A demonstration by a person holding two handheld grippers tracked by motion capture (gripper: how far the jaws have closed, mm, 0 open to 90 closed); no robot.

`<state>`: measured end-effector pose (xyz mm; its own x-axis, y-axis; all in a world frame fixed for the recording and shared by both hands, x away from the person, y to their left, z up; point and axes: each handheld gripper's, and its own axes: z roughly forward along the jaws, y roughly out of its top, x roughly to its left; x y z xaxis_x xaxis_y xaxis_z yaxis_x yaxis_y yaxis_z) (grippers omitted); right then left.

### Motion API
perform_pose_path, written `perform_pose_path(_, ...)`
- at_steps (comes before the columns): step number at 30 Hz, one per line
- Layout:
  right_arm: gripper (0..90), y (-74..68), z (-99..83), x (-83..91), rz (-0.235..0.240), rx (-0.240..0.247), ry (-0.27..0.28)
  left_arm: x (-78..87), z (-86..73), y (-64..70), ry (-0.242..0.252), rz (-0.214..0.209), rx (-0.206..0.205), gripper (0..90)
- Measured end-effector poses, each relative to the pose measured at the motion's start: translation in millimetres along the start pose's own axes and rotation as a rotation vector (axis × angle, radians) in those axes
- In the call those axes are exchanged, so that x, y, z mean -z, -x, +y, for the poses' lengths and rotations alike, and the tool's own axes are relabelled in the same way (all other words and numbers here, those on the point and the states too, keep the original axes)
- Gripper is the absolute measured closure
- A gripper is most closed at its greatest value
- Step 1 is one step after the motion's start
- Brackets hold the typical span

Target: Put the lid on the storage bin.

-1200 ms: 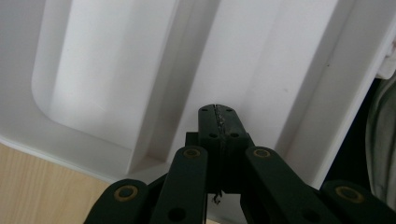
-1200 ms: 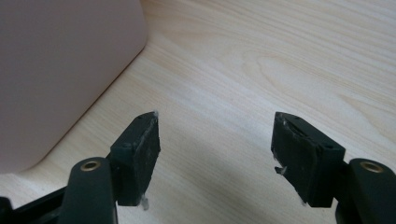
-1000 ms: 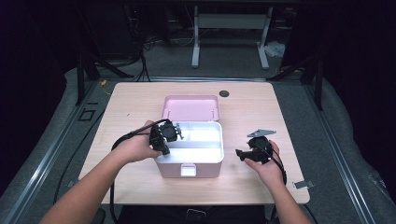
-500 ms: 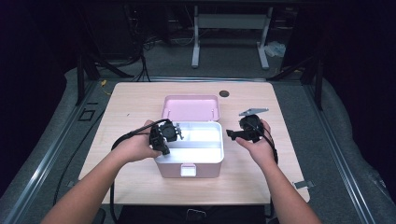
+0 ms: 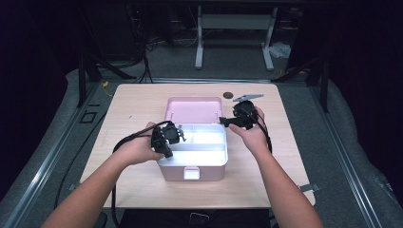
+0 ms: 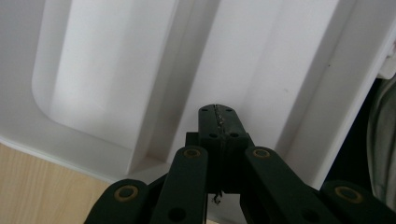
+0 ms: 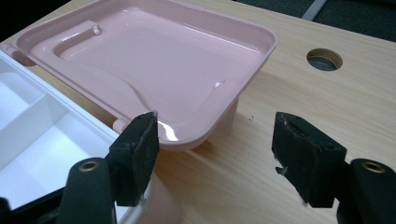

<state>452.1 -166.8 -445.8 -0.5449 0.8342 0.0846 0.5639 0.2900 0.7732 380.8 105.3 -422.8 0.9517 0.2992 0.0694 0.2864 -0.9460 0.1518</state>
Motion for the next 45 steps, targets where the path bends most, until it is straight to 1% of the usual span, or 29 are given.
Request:
perform_pose_path(3,31.5,0.7,2.8,-5.4,-0.019,0.007,-0.005,0.0,0.4,0.4,-0.003,0.003,0.0,90.0)
perform_pose_path(4,31.5,2.3,3.9,-7.2,-0.01,0.007,-0.006,0.0,0.6,0.7,-0.005,0.004,-0.001,90.0)
perform_pose_path(5,31.5,3.0,5.0,-9.7,-0.015,-0.002,-0.001,0.0,0.7,0.8,-0.005,0.005,-0.001,90.0)
perform_pose_path(7,31.5,5.1,7.3,-13.6,-0.015,-0.001,-0.006,0.0,0.8,0.7,-0.006,0.005,-0.001,90.0)
perform_pose_path(8,31.5,5.7,9.1,-17.1,-0.024,0.005,-0.008,-0.3,0.5,0.7,-0.001,0.004,-0.001,90.0)
perform_pose_path(9,31.6,6.7,10.2,-19.8,-0.023,0.013,-0.005,0.1,0.5,0.6,-0.005,0.003,-0.001,90.0)
perform_pose_path(10,31.6,7.6,11.4,-21.8,-0.021,0.012,-0.008,0.0,0.4,0.5,-0.003,0.003,-0.002,90.0)
perform_pose_path(11,31.7,8.4,12.4,-24.4,-0.031,0.016,-0.007,0.1,0.4,0.4,-0.005,0.003,-0.004,90.0)
perform_pose_path(13,32.0,9.3,14.2,-28.2,-0.035,0.02,-0.008,-0.4,0.2,0.7,0.001,0.005,-0.006,90.0)
perform_pose_path(14,32.4,9.7,15.8,-30.9,-0.034,0.025,-0.015,0.1,0.5,1.0,-0.007,0.007,-0.009,90.0)
perform_pose_path(15,32.5,9.6,16.8,-33.6,-0.047,0.032,-0.016,0.0,0.4,1.5,-0.004,0.009,-0.012,90.0)
perform_pose_path(16,32.5,10.1,17.8,-35.1,-0.044,0.036,-0.02,0.2,0.4,2.1,-0.006,0.014,-0.017,90.0)
perform_pose_path(17,32.7,9.9,19.4,-38.4,-0.058,0.038,-0.019,-0.1,0.1,2.2,-0.001,0.013,-0.014,90.0)
perform_pose_path(18,33.4,10.3,20.4,-40.6,-0.053,0.037,-0.011,0.1,0.1,2.2,-0.004,0.013,-0.014,90.0)
perform_pose_path(19,33.6,10.5,21.5,-43.4,-0.059,0.032,-0.009,0.2,0.0,2.3,-0.001,0.015,-0.017,90.0)
perform_pose_path(21,33.7,12.1,24.7,-48.7,-0.062,0.034,-0.02,-0.1,-0.5,2.0,0.004,0.009,-0.013,90.0)
perform_pose_path(27,36.4,20.1,36.6,-67.8,-0.09,0.01,-0.05,0.2,-0.8,2.0,0.004,0.013,-0.018,90.0)
perform_pose_path(30,40.0,25.1,40.9,-77.8,-0.106,-0.003,-0.06,0.2,-1.4,1.4,0.008,0.009,-0.015,90.0)
perform_pose_path(32,45.5,29.0,42.8,-85.0,-0.124,-0.001,-0.073,0.2,-1.9,1.3,0.011,0.005,-0.013,90.0)
perform_pose_path(34,48.5,32.7,44.2,-90.9,-0.139,-0.006,-0.081,0.1,-1.8,1.7,0.012,0.01,-0.016,90.0)
perform_pose_path(37,52.1,35.8,44.7,-94.8,-0.156,-0.025,-0.065,-0.1,-1.4,2.2,0.011,0.013,-0.019,90.0)
perform_pose_path(39,52.8,38.1,43.3,-98.0,-0.157,-0.039,-0.074,0.2,-1.2,2.3,0.006,0.015,-0.021,90.0)
perform_pose_path(40,53.0,39.1,42.7,-99.2,-0.153,-0.056,-0.077,0.2,-1.3,2.4,0.007,0.015,-0.021,90.0)
perform_pose_path(42,57.4,39.9,42.4,-100.9,-0.141,-0.088,-0.074,0.2,-1.4,2.4,0.007,0.015,-0.021,90.0)
perform_pose_path(45,62.0,38.4,43.9,-104.4,-0.145,-0.093,-0.082,-0.2,-1.1,2.4,0.009,0.014,-0.021,90.0)
